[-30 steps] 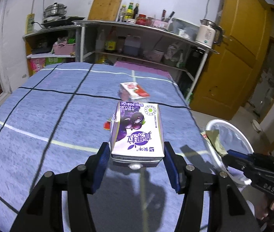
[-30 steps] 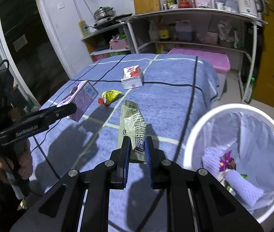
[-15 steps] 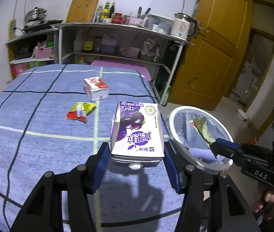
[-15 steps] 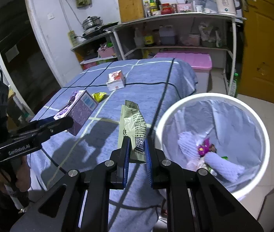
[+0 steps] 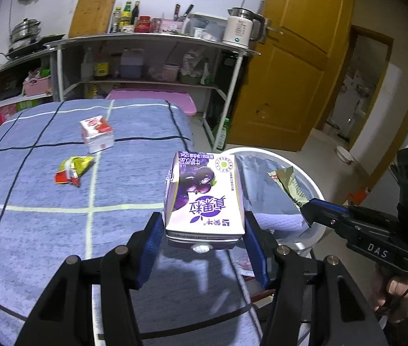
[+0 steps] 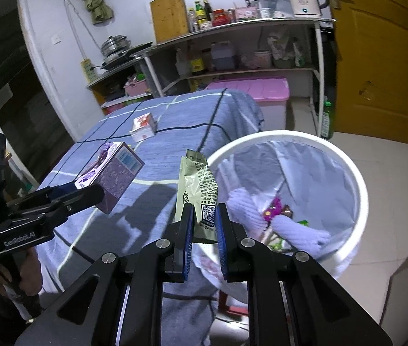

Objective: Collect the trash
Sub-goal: 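Carry the purple carton and beige wrapper over the trash bin with both tools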

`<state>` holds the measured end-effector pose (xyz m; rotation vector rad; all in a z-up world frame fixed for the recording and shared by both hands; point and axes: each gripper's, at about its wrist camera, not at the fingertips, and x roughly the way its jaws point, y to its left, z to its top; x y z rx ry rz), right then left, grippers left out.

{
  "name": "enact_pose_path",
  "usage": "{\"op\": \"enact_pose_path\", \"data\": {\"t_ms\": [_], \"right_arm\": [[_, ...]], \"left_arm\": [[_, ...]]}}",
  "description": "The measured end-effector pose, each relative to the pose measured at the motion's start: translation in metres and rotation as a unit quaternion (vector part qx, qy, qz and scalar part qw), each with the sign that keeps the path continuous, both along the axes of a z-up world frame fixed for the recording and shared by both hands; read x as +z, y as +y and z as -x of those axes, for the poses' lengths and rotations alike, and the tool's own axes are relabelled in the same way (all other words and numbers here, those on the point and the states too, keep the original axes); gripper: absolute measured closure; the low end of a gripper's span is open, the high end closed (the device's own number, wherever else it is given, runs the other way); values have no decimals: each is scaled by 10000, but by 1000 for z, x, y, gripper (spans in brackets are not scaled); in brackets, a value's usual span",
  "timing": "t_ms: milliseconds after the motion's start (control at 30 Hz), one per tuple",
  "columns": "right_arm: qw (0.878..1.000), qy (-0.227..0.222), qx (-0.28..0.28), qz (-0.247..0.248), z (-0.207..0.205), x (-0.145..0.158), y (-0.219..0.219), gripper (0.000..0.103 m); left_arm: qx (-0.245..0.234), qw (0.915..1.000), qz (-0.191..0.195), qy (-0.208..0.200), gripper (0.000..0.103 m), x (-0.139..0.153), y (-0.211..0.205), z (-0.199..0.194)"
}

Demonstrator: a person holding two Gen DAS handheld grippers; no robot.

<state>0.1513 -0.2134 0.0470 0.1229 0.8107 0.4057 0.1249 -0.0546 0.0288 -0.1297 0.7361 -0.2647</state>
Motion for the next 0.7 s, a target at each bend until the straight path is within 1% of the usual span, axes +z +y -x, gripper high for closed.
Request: {"op": "enact_pose_path", "data": {"t_ms": [333, 700], "right_arm": [[9992, 98, -399, -13, -2, -8, -36, 87], [9973, 339, -645, 38, -15, -24, -56, 87]], "left_arm": [[-421, 9991, -43, 27, 46, -2, -38, -17], [-757, 9969, -79, 217, 46, -15, -66, -40]]}}
